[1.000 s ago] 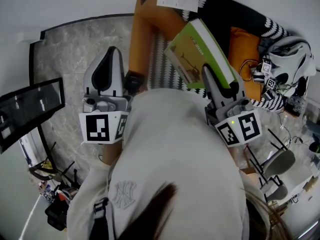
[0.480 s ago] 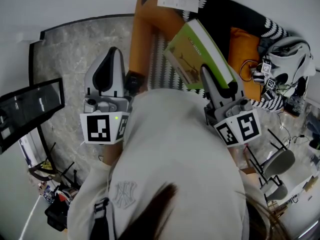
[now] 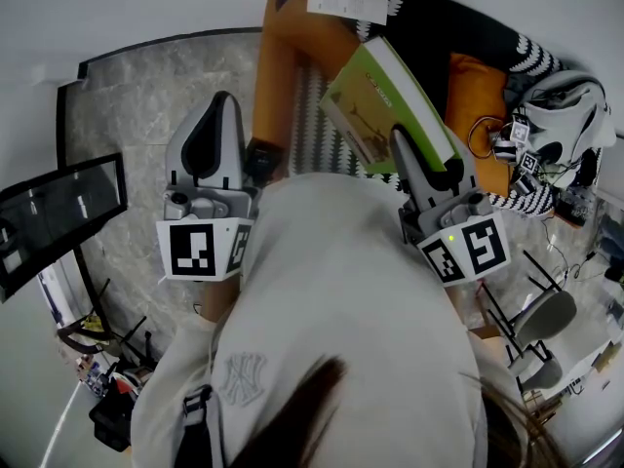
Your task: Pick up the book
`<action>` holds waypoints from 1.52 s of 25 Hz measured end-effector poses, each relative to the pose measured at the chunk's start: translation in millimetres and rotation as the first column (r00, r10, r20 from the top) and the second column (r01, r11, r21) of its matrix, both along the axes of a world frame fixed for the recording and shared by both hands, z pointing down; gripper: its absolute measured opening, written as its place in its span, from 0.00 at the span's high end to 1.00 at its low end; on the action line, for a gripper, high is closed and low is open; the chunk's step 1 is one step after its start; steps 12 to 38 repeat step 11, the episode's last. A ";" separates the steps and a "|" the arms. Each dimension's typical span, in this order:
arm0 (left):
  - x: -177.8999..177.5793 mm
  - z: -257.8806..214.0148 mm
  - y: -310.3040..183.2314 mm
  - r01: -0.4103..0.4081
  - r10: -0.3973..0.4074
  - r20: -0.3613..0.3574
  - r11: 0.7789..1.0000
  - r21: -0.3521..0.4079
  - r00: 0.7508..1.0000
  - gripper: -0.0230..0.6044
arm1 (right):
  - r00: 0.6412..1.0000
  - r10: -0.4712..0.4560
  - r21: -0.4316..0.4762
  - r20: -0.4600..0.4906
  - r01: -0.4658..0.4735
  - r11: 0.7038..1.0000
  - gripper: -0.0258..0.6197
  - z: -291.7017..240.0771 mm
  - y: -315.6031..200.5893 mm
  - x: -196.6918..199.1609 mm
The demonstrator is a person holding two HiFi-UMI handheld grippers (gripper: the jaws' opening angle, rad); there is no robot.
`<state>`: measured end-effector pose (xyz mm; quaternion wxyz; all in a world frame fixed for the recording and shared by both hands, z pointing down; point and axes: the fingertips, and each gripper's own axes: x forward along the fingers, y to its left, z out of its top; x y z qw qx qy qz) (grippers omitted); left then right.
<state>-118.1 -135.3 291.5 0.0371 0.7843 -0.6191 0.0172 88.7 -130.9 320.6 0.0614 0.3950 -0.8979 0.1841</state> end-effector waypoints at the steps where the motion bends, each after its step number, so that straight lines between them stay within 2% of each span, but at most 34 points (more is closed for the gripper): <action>1: -0.4 -0.7 0.0 -0.001 0.001 0.000 1.000 0.001 1.000 0.95 | 1.000 -0.001 0.000 -0.001 0.001 1.000 0.73 -0.3 0.1 -0.7; 38: -2.2 0.1 1.7 0.000 0.000 -0.003 1.000 -0.002 1.000 0.95 | 1.000 -0.008 -0.007 -0.007 0.008 1.000 0.73 1.1 2.5 -3.5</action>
